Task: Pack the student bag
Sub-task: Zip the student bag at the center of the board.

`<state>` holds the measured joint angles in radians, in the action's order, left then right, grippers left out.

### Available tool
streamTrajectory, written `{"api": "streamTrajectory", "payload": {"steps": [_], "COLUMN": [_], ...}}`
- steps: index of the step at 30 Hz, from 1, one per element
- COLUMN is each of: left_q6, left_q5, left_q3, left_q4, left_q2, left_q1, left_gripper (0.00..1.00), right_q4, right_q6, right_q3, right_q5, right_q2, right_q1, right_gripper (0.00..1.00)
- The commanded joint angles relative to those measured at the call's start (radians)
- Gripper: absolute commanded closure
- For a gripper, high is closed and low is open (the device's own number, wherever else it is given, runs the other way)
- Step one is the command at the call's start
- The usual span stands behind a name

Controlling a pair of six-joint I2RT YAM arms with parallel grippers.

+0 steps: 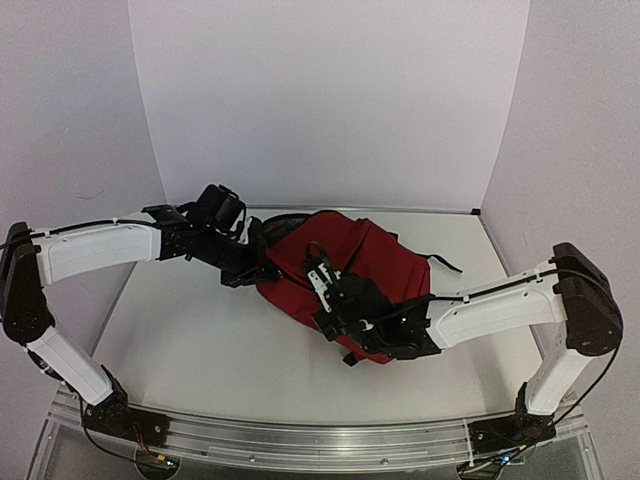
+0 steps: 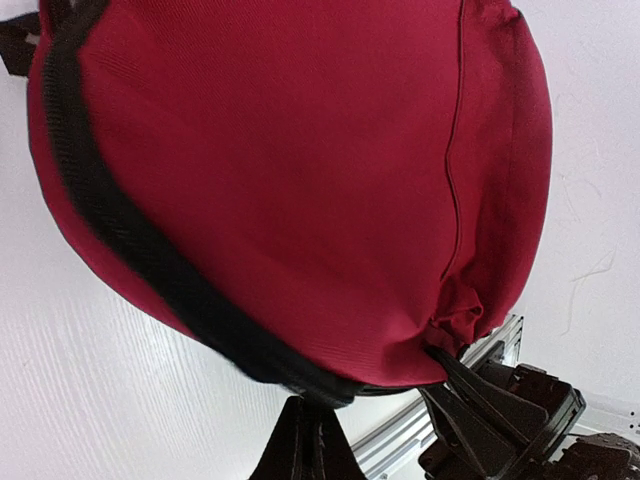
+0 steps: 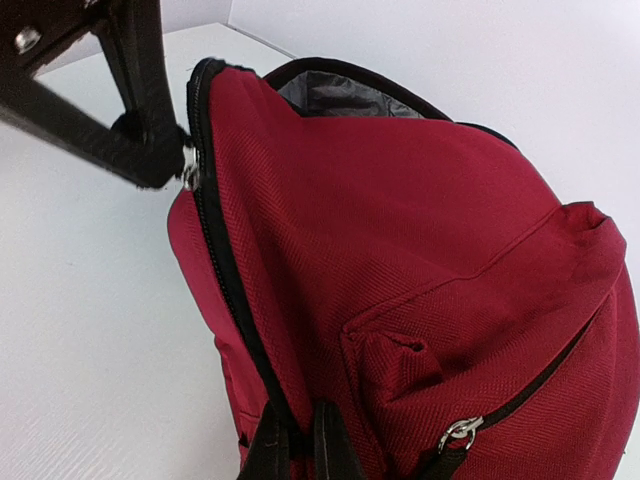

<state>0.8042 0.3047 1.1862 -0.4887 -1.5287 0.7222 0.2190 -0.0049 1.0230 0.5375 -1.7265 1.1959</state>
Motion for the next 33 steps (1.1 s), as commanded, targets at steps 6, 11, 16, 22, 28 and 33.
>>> {"api": "streamTrajectory", "payload": {"steps": [6,11,16,22,28,33], "left_q6": [-0.089,-0.121,-0.151,-0.142,-0.105,-0.088], "left_q5": [-0.042,-0.028,0.059,0.277,0.292,0.283], "left_q3": [0.003,0.0,-0.03,-0.174,-0.269,-0.298], "left_q4": [0.069,0.13,0.183,0.314,0.339,0.344], "left_q2": [0.043,0.035,0.035,0.089,0.163,0.209], "left_q1": [-0.21,-0.272,-0.293,-0.289,-0.284,-0.279], "left_gripper": [1.0,1.0,1.0,1.0,1.0,1.0], "right_q4": [-0.221,-0.293,-0.308,-0.279,-0.263,-0.264], "right_q6": [0.103,0.148,0.195,0.269,0.232,0.164], "right_q3": [-0.049,-0.061,-0.051,0.093,0.307,0.478], "right_q5": [-0.047,-0.116,-0.135,-0.12,-0.205,-0.292], "right_q2": [0.18,0.206,0.223,0.191,0.013,-0.148], "right_q1": [0.001,0.013,0.019,0.018,0.007,0.008], "right_gripper": [1.0,1.0,1.0,0.67,0.4,0.26]}}
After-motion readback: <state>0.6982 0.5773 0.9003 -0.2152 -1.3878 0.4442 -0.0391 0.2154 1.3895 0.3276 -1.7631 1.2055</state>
